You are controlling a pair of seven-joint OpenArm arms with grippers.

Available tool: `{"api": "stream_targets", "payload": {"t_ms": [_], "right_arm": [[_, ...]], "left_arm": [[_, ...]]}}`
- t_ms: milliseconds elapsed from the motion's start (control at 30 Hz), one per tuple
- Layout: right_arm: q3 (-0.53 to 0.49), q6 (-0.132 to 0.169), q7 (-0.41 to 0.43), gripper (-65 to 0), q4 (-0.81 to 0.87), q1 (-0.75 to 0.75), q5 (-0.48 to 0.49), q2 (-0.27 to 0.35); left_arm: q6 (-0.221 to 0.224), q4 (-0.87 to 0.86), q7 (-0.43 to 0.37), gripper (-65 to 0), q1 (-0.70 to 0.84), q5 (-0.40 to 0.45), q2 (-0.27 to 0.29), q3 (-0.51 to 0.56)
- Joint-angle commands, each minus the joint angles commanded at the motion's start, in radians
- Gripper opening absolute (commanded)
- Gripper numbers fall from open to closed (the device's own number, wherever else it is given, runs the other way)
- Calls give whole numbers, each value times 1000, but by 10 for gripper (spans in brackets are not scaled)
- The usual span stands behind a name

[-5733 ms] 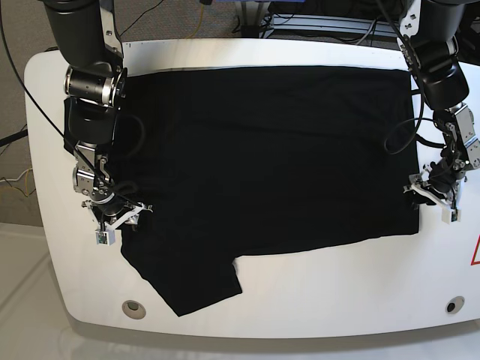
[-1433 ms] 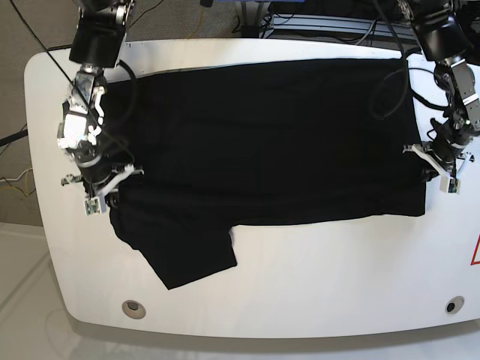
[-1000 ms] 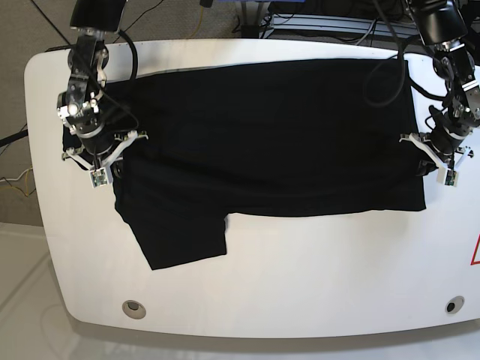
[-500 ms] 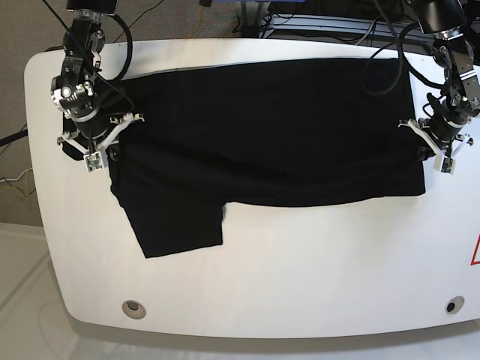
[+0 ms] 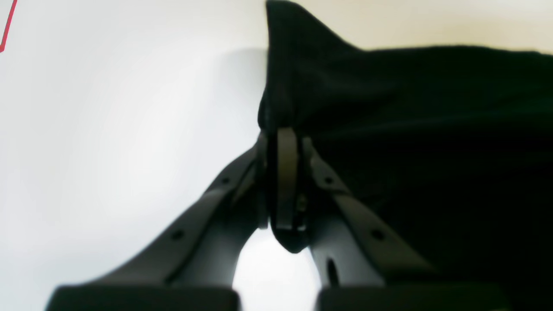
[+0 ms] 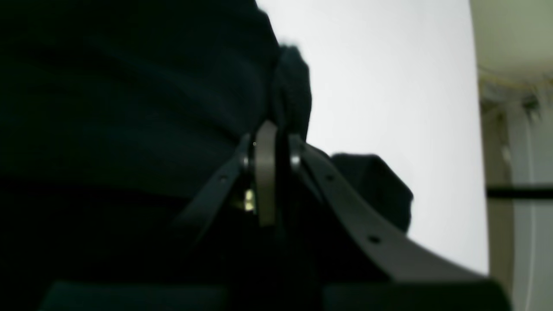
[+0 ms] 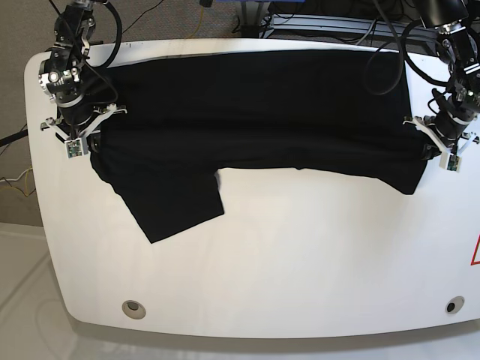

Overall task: Fold the T-shirt properly
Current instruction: 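Lift and fold the held mid-body edges toward the shoulder edge, then release the folded edge and move the right gripper to the hem corner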

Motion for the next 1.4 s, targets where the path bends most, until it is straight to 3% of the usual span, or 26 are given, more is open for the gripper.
{"api": "stream_targets", "payload": {"t_ms": [267,333,400,533,600,800,1400], "right_arm": [[-13,-2,-45,-650,-9,11,-10,2],[-17,-4,-68,-648,-12,20,-13,1],[-12,-9,-94,-490,-21,29,-6,2],[-12,-2,-102,-333,-35,34,-7,2],[-11,5,-104,-282,-41,37,-8,1],[-4,15,-120,-234,-46,66,-6,5],[2,14,-126,-222,-23,119,-14,-24]], "left_arm": [[-14,-1,-19,-637,6,-5,19,-58],[-17,-8,-25,-540,0,-4,18,-64],[-15,-27,-35,-321,-9,-8,17,-42],[-11,-38,-30,-220,-14,-6,16,-37],[-11,-37,-33,-205,-16,-5,15,-35],[-1,-33,-58,-180,-26,-9,9,-27],[1,-59,-57,-170,-52,-6,4,-37]]}}
